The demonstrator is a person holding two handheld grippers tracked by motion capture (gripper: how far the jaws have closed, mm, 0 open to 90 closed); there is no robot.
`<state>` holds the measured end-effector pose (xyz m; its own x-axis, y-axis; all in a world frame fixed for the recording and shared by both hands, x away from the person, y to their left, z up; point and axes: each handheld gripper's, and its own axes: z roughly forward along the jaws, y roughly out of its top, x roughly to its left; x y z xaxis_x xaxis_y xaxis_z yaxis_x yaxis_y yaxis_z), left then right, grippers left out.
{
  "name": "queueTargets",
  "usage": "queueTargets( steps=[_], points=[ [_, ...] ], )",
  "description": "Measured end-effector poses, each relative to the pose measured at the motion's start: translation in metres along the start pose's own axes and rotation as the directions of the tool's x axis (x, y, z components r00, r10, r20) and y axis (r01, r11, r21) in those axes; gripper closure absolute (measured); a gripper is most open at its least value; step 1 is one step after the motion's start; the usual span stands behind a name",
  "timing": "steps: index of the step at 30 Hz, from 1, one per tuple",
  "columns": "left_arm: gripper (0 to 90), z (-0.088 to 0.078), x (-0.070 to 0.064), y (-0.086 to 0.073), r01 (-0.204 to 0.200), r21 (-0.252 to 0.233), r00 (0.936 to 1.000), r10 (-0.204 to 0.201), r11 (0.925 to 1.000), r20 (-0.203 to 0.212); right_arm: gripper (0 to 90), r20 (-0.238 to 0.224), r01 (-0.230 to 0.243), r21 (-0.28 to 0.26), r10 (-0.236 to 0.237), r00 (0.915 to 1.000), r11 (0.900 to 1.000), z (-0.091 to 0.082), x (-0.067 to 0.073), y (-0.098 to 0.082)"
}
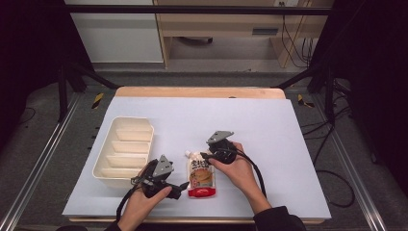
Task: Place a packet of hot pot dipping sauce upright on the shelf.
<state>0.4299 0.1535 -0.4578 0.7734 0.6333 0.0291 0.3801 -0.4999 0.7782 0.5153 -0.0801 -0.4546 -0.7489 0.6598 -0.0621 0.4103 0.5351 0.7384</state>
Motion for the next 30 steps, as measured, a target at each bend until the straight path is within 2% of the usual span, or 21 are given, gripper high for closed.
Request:
queueTargets(
  steps=[6, 9, 14, 20, 22, 28, 30],
  points=[
    [8.0, 0.001, 0.0, 0.0, 0.001, 0.004, 1.0, -0.001, 1.0, 0.001, 48.5, -0.027, -0.014, 0.03, 0.015, 0.9995, 0.999, 0.007, -0.005, -0.004],
    [8.0, 0.003, -0.001, 0.0, -0.004, 0.009, 1.0, 0.004, 1.0, 0.008, 47.5, -0.032, 0.001, 0.046, 0.001, 0.9995, 0.999, 0.009, -0.005, -0.005],
    [8.0, 0.003, -0.002, 0.0, -0.009, 0.012, 0.9999, 0.009, 0.9999, 0.01, 45.9, -0.047, -0.004, 0.065, 0.007, 0.9989, 0.998, 0.014, -0.005, -0.005],
    [8.0, 0.004, -0.001, 0.0, -0.002, 0.014, 1.0, 0.002, 0.9999, 0.009, 45.0, -0.079, -0.032, 0.083, 0.038, 0.9961, 0.996, 0.018, -0.009, -0.008],
    [8.0, 0.004, -0.001, 0.0, -0.003, 0.015, 0.9999, 0.002, 0.9999, 0.011, 44.9, -0.08, -0.028, 0.093, 0.035, 0.9962, 0.995, 0.019, -0.008, -0.008],
    [8.0, 0.004, -0.002, 0.0, -0.008, 0.014, 0.9999, 0.008, 0.9999, 0.012, 47.1, -0.096, -0.025, 0.09, 0.034, 0.9948, 0.996, 0.018, -0.004, -0.007],
    [8.0, 0.004, -0.002, 0.0, -0.01, 0.014, 0.9999, 0.009, 0.9998, 0.013, 48.4, -0.106, -0.02, 0.071, 0.028, 0.994, 0.997, 0.012, -0.002, -0.005]
  ],
)
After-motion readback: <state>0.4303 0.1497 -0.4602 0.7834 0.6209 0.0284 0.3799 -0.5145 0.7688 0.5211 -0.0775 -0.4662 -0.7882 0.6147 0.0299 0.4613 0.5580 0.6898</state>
